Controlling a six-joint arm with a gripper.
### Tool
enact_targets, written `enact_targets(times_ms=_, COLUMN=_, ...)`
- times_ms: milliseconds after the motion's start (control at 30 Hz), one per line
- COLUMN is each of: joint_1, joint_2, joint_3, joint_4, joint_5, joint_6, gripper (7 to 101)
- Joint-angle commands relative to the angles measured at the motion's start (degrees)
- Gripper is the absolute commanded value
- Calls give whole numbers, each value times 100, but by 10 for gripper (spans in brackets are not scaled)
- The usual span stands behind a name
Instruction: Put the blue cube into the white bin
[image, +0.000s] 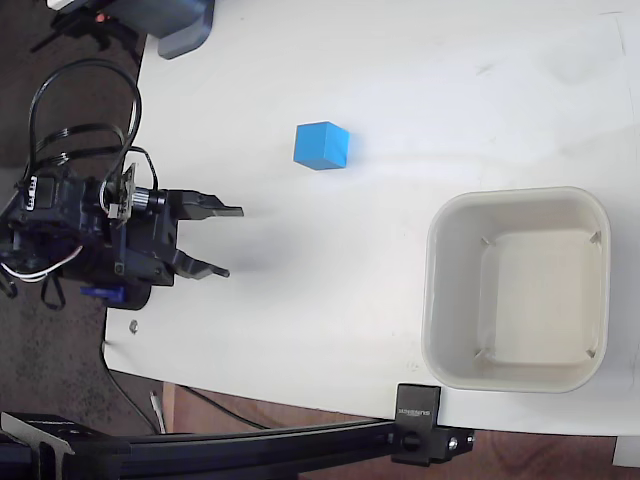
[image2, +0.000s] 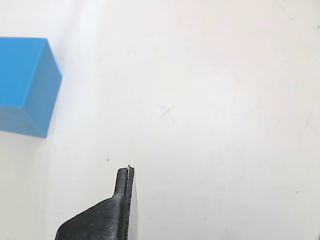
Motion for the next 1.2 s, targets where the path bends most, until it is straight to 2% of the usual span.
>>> enact_targets(times_ms=33, joint_1=44, joint_2=132, joint_3=-123, joint_4=-44, joint_5=9, joint_6=79, gripper=1003)
enact_targets(times_ms=733, joint_1=88, joint_2=132, joint_3=-132, joint_4=-44, joint_5=26, joint_6=105, gripper=1003)
enact_targets(times_ms=833, joint_1=88, joint_2=18, joint_3=-483, joint_4=-35, joint_5=70, joint_6=105, gripper=1003)
enact_targets(times_ms=900, joint_1=70, joint_2=-606, joint_3=-1134, joint_4=-44, joint_5=141, joint_6=141, gripper=1003)
enact_targets(times_ms=1000, joint_1=-316, joint_2=-2136, joint_3=-2505, joint_4=114, joint_5=527, joint_6=404, gripper=1003)
enact_targets(times_ms=1100, joint_1=-1063, joint_2=-3401, joint_3=-3621, joint_4=185, joint_5=1143, joint_6=1011, gripper=1003)
enact_targets(times_ms=1200, joint_1=-1916, joint_2=-4395, joint_3=-4201, joint_4=-79, joint_5=1802, joint_6=1793, gripper=1003)
